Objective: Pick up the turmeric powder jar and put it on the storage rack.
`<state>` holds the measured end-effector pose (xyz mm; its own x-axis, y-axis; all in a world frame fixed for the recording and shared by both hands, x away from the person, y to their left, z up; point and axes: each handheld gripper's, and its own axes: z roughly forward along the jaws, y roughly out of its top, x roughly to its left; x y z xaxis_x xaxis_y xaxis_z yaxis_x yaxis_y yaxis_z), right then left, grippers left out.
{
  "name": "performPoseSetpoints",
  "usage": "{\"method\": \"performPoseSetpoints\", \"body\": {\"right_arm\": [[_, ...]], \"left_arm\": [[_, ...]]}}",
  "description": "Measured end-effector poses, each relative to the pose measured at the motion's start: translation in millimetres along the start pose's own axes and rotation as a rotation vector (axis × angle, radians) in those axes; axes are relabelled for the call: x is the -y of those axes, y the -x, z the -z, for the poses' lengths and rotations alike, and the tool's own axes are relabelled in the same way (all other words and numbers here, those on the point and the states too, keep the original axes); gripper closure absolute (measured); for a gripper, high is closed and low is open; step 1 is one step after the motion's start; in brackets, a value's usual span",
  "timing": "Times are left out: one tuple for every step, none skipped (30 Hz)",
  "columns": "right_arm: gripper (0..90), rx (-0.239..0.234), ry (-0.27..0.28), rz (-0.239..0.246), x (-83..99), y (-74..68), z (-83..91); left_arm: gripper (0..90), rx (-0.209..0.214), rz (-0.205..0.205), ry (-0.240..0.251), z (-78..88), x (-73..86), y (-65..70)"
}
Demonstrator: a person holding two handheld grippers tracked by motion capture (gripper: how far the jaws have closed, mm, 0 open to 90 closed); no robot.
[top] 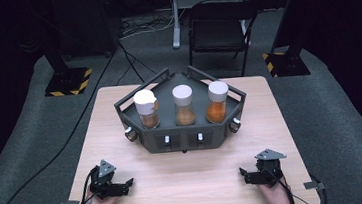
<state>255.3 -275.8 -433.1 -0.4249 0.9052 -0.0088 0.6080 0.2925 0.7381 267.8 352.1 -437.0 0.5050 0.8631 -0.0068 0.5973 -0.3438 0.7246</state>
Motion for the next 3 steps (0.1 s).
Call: {"method": "performPoseSetpoints", "body": {"right_arm": [[6.4, 0.000, -0.001, -0.001, -0.1, 0.0, 0.1], [6.4, -0.001, -0.001, -0.001, -0.1, 0.0, 0.0], [6.4, -0.001, -0.001, -0.002, -0.2, -0.1, 0.1]], "left_arm": [[2.2, 0.000, 0.000, 0.000, 0.0, 0.0, 0.0], [2.2, 0.000, 0.000, 0.000, 0.0, 0.0, 0.0], [2.2, 0.000, 0.000, 0.000, 0.0, 0.0, 0.0]]}}
